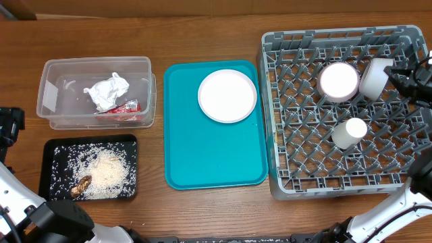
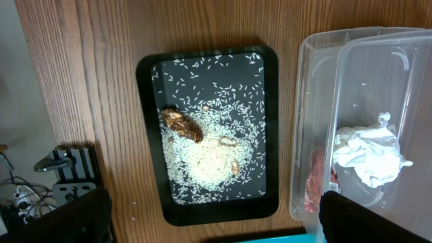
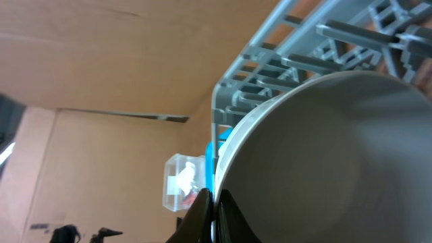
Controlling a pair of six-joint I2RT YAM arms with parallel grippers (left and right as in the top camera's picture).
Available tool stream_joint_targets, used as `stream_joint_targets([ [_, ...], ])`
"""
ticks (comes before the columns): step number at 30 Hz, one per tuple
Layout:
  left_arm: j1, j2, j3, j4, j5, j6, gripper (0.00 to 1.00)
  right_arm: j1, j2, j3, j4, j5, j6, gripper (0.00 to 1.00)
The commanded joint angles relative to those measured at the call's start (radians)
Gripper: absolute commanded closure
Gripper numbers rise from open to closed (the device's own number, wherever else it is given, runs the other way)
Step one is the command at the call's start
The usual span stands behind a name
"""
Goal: Sort waste into correct bins and load items into the dishwasher
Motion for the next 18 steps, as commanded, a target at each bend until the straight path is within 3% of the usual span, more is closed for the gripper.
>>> stream_joint_targets([
  [1, 0.003, -0.008, 0.013, 0.000, -0.010, -0.021, 0.00, 0.000, -0.002, -0.002, 0.002, 0.101, 0.050, 0.96],
  [7, 0.003, -0.008, 0.013, 0.000, -0.010, -0.021, 0.00, -0.017, -0.002, -0.001, -0.039, 0.163, 0.053, 0.96],
  [12, 0.003, -0.008, 0.013, 0.000, -0.010, -0.021, 0.00, -0.047, -0.003, 0.000, -0.077, 0.165, 0.053, 0.85],
  [18, 0.003, -0.008, 0.013, 0.000, -0.010, -0.021, 0.00, -0.113, -0.019, 0.040, -0.159, 0.207, 0.053, 0.84],
])
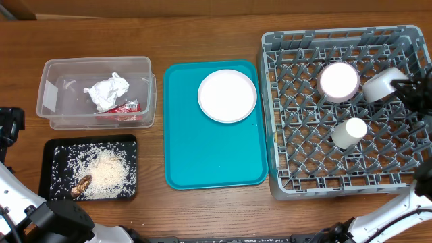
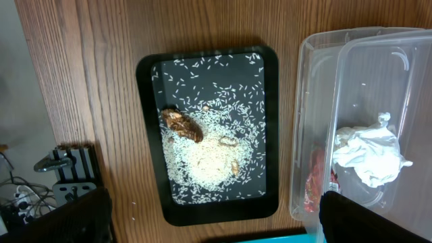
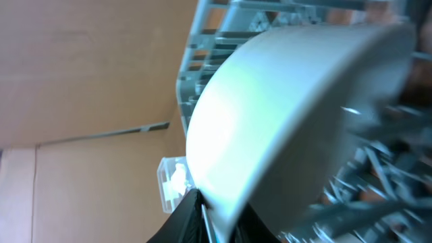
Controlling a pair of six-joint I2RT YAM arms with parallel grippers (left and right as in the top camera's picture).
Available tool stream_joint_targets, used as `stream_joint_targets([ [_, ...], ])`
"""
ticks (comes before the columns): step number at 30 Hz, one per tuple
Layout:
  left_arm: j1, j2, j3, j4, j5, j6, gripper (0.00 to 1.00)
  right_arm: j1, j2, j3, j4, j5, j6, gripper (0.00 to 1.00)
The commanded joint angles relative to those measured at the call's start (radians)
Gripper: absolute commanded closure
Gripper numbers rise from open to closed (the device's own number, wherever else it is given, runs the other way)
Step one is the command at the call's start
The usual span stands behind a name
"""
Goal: Sort waste into correct bins and load items into the dishwasher
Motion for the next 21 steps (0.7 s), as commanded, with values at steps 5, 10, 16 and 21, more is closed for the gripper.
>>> stream_joint_targets([
  [5, 0.003, -0.008, 0.013, 0.000, -0.010, -0.021, 0.00, -0.097, -0.068, 0.044, -0.041, 0.108, 0.061, 0.84],
  [10, 0.003, -0.008, 0.013, 0.000, -0.010, -0.021, 0.00, -0.145, -0.136, 0.044, -0.050, 0.226, 0.174, 0.83],
  [16, 0.003, -0.008, 0.013, 0.000, -0.010, -0.021, 0.00, -0.151, -0.263, 0.044, -0.064, 0.309, 0.272, 0.83],
  [21, 0.003, -0.008, 0.013, 0.000, -0.010, -0.021, 0.00, -0.101, -0.360, 0.044, 0.010, 0.310, 0.290, 0.83],
])
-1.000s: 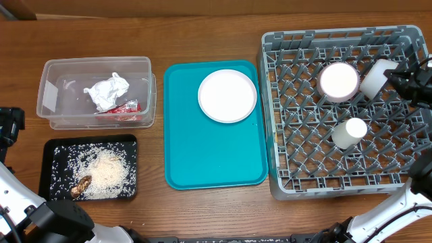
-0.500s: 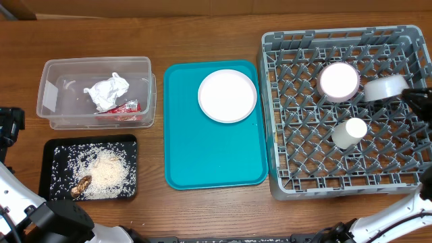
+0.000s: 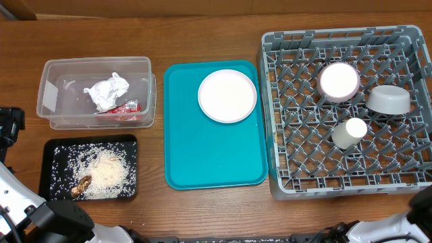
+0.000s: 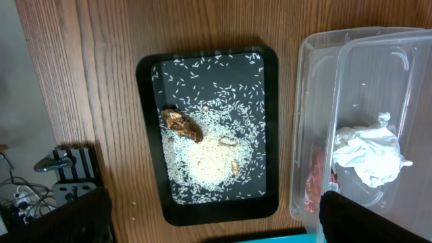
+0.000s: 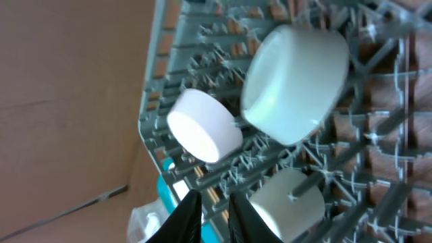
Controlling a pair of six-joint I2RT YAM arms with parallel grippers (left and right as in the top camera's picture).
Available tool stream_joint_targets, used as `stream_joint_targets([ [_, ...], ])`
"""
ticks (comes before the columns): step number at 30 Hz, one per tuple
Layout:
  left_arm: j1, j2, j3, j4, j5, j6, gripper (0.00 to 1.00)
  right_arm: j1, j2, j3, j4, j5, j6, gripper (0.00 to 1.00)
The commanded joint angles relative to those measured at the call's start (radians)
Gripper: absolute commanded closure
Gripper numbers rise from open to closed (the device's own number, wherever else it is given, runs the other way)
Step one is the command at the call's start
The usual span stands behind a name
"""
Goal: Sort waste into correct bins and load items into the dishwasher
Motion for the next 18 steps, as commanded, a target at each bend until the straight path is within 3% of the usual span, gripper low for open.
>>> stream_joint_targets([
  [1, 0.003, -0.008, 0.013, 0.000, -0.010, -0.021, 0.00, 0.052, -0.073, 0.035, 0.056, 0.015, 0.033, 0.83],
  [4, 0.003, -0.008, 0.013, 0.001, -0.010, -0.021, 0.00, 0.119, -0.069, 0.034, 0.146, 0.077, 0.090, 0.84],
  [8, 0.003, -0.008, 0.013, 0.000, -0.010, -0.021, 0.00, 0.235, -0.040, 0.032, 0.289, 0.320, 0.206, 0.89],
  [18, 0.003, -0.008, 0.013, 0.000, -0.010, -0.021, 0.00, 0.457, 0.058, 0.032, 0.391, 0.826, 0.214, 0.90],
])
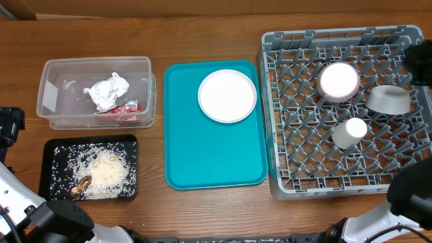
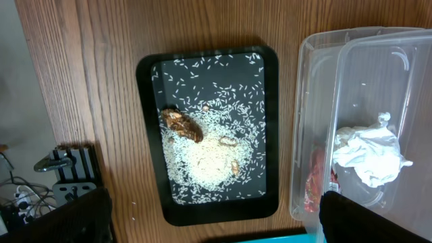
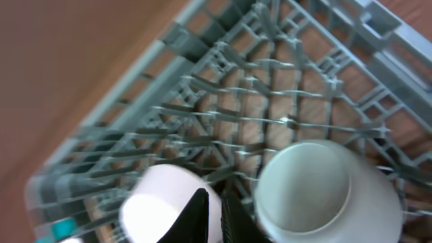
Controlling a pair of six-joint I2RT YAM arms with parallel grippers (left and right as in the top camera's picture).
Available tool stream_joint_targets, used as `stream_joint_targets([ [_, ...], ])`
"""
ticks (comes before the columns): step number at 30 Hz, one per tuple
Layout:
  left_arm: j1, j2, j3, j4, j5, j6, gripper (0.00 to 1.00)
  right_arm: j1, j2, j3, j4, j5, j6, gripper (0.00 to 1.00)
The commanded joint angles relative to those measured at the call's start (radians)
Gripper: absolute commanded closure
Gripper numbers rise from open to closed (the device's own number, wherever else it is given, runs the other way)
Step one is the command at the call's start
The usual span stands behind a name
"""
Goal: Sort waste into correct bins and load items into the dishwasher
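Observation:
In the grey dish rack (image 1: 290, 135) a grey bowl (image 1: 389, 99) lies bottom up at the right, beside a pink bowl (image 1: 339, 79) and a white cup (image 1: 349, 132). A white plate (image 1: 227, 95) rests on the teal tray (image 1: 202, 155). My right gripper (image 1: 420, 64) hovers at the rack's far right corner. In its wrist view the gripper (image 3: 217, 212) is shut on nothing, above the gap between the pink bowl (image 3: 165, 206) and the grey bowl (image 3: 317, 189). My left gripper (image 2: 214, 226) hangs open over the black tray of rice (image 2: 209, 128).
A clear bin (image 1: 98, 91) at the back left holds crumpled paper (image 1: 106, 91) and a red wrapper (image 1: 123, 107). The black tray (image 1: 47, 169) with rice and a brown scrap sits in front of it. The left arm (image 1: 8, 128) is at the table's left edge.
My right gripper, out of the overhead view before, is now at the rack's far right corner and looks down on the two bowls from closer. The bowls, cup and plate have not moved.
My right gripper first held the grey bowl over the rack's right side, then held it lower. Afterwards the bowl lay bottom up in the rack, let go, with the gripper drawn away. The left arm stayed still throughout.

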Motion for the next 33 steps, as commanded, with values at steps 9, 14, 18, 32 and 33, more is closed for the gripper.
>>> stream_joint_targets([
  [9, 0.003, -0.008, 0.013, 0.001, -0.010, -0.021, 0.00, 0.027, 0.128, 0.011, -0.022, 0.219, 0.016, 0.90],
  [14, 0.003, -0.008, 0.013, 0.000, -0.010, -0.021, 0.00, 0.027, 0.156, 0.011, -0.084, 0.219, 0.022, 0.92],
  [18, 0.003, -0.008, 0.013, 0.001, -0.011, -0.021, 0.00, 0.026, 0.153, 0.012, -0.139, 0.261, 0.082, 0.96],
  [32, 0.003, -0.008, 0.013, 0.001, -0.010, -0.021, 0.00, 0.027, 0.042, 0.013, -0.347, 0.317, 0.170, 0.96],
  [33, 0.003, -0.008, 0.013, 0.001, -0.010, -0.021, 0.00, 0.027, 0.027, 0.013, -0.349, 0.298, 0.169, 0.96],
])
